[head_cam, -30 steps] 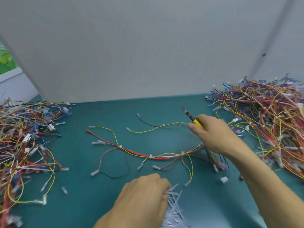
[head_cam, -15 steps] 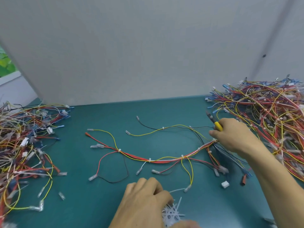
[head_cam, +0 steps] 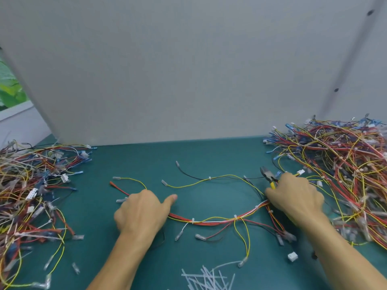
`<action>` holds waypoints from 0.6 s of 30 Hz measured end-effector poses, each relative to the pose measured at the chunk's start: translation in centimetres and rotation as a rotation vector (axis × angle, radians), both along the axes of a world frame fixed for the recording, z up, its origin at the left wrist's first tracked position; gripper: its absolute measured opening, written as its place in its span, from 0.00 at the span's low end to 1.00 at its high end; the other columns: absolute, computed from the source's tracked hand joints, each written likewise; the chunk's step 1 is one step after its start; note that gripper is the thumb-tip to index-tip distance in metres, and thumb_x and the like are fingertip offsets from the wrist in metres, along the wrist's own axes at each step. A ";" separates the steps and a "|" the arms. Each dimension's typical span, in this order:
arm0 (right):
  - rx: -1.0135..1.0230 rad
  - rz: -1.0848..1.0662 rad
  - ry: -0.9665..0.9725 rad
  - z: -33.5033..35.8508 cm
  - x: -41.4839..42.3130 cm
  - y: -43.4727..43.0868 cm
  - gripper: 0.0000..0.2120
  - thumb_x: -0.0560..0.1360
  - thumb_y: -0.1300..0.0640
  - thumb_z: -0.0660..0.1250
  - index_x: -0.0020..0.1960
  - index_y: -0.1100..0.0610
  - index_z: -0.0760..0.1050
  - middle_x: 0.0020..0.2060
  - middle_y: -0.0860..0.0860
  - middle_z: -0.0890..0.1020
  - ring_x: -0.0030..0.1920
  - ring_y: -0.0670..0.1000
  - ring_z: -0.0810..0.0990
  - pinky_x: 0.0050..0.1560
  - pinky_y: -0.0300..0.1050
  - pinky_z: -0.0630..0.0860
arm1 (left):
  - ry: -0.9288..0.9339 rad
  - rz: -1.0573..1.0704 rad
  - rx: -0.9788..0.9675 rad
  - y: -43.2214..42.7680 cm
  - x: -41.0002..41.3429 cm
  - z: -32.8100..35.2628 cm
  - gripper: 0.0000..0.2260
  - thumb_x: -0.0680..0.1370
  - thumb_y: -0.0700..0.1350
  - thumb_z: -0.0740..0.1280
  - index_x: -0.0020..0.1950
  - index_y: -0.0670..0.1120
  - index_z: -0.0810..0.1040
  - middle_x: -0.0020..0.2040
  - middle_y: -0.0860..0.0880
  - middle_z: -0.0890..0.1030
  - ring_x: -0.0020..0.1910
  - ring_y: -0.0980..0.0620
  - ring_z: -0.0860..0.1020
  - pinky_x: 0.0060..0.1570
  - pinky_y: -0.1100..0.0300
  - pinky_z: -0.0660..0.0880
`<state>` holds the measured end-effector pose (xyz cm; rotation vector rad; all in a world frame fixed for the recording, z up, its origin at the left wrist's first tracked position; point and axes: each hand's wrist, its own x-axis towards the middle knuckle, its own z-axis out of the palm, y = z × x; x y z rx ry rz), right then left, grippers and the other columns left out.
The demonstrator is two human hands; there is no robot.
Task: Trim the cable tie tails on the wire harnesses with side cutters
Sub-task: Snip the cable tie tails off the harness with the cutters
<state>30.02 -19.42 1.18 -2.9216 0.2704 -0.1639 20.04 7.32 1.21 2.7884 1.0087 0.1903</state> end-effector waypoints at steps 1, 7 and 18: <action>0.008 0.001 0.021 0.2 0.1 0.2 0.08 0.69 0.54 0.65 0.39 0.55 0.66 0.46 0.57 0.80 0.44 0.59 0.75 0.38 0.45 0.64 | 0.007 0.003 0.005 -0.1 0.2 -0.1 0.24 0.72 0.68 0.62 0.33 0.49 0.66 0.45 0.48 0.81 0.47 0.44 0.79 0.36 0.59 0.65; 0.133 0.013 0.042 0.6 -0.3 1.3 0.09 0.67 0.56 0.65 0.41 0.55 0.65 0.45 0.55 0.78 0.45 0.59 0.74 0.41 0.46 0.66 | -0.023 -0.031 -0.077 -0.1 0.3 -0.4 0.10 0.75 0.50 0.63 0.36 0.46 0.72 0.32 0.50 0.70 0.37 0.44 0.71 0.34 0.58 0.66; 0.703 0.268 -0.368 7.0 -1.1 4.5 0.06 0.67 0.58 0.70 0.41 0.53 0.73 0.31 0.48 0.77 0.38 0.56 0.76 0.39 0.48 0.71 | -0.774 -0.144 -0.870 1.1 1.3 3.2 0.04 0.74 0.35 0.71 0.42 0.43 0.79 0.32 0.48 0.83 0.31 0.49 0.83 0.35 0.54 0.79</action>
